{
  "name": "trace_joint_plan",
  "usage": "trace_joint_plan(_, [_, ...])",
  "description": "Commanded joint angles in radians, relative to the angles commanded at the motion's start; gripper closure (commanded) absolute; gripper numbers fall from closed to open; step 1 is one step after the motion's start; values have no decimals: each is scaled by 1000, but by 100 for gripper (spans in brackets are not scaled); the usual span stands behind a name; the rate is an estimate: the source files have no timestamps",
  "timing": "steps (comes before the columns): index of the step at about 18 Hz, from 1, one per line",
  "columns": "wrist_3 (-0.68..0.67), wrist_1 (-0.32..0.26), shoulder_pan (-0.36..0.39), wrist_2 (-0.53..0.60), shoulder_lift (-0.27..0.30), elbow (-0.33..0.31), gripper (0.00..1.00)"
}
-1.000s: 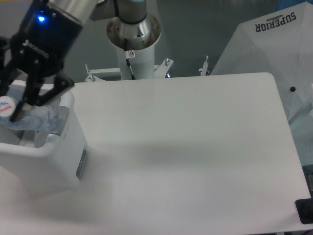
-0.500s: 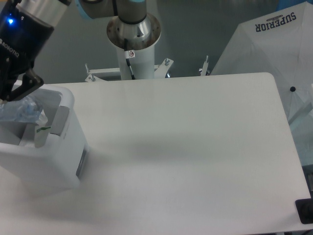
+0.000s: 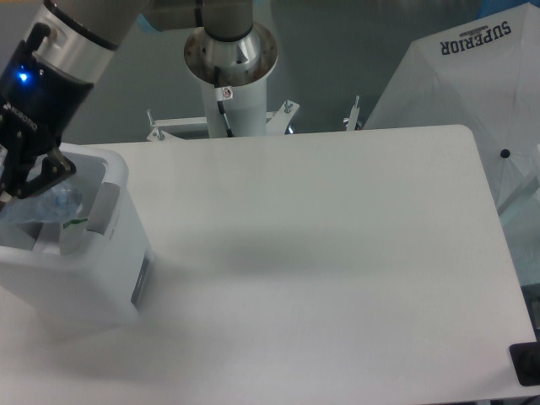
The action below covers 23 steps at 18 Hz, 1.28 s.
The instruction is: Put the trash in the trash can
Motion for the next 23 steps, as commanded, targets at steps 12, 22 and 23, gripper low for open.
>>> trace_joint_plan(12, [38,-3,0,34,40,-72,0])
trace_joint_plan(22, [40,-9,231,34,38,-74,0])
trace_joint_plan(23, [41,-9,262,34,34,-74,0])
